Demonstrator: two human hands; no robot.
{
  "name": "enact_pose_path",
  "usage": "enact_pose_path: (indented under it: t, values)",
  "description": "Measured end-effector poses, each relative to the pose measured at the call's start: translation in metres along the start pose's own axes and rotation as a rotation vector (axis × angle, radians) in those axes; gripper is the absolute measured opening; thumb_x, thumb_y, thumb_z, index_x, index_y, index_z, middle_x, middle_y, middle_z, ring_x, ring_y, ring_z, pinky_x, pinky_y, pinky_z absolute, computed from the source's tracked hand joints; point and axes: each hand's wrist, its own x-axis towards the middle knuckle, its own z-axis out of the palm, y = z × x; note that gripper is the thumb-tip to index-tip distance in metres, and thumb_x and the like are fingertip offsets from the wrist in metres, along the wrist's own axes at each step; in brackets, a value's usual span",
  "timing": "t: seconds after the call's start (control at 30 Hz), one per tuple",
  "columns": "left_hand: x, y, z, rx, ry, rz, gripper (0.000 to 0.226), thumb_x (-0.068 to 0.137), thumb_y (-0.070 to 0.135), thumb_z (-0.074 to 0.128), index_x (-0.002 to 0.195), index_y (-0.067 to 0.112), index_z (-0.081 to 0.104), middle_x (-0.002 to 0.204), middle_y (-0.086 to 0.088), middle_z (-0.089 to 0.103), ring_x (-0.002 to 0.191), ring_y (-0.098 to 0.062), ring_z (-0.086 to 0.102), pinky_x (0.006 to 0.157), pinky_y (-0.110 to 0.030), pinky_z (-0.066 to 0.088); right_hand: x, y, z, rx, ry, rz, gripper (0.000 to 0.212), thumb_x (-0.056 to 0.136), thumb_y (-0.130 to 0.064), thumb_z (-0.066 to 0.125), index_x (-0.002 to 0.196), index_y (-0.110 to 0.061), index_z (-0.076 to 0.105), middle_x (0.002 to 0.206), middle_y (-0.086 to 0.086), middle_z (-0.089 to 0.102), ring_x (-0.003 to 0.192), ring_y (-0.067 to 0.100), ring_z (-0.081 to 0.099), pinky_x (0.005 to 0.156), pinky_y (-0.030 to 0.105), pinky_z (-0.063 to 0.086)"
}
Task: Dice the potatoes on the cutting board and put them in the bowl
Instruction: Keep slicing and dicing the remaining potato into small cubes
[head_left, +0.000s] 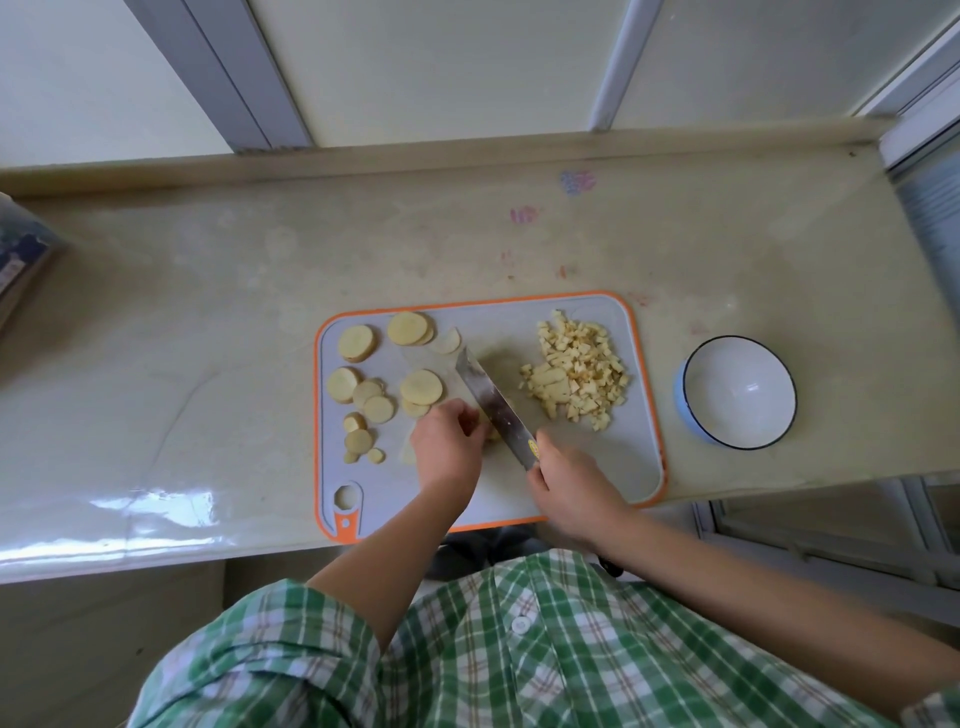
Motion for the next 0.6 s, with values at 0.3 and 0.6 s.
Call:
enact_pose_path:
  t: [0.3,0.6]
  values:
    - [-0.002,0.002,-0.005,0.022,-0.003,0.023,0.012,0.08,0.018,0.074,0.075,0.012,0.065,0.068,0.002,0.061,0.067,-0.019,0.056,0.06,-0.025,0.036,0.006,-0.003,0.005,0.154,0.113,-0.002,0.014,0.097,-0.012,0.04,0.109,-0.006,0.044,0.06,-0.001,0.04,0.054,0.02,0.041,0.049,0.033,0.023]
    - [-0.006,-0.009,-0.006,-0.05,-0.003,-0.023,0.009,0.084,0.028,0.067,0.082,0.018,0.067,0.069,0.004,0.069,0.068,-0.017,0.066,0.071,-0.035,0.054,-0.003,-0.002,-0.013,0.088,0.092,-0.06,0.006,0.093,-0.009,0.042,0.089,-0.01,0.037,0.058,0.002,0.035,0.052,0.022,0.034,0.052,0.038,0.021]
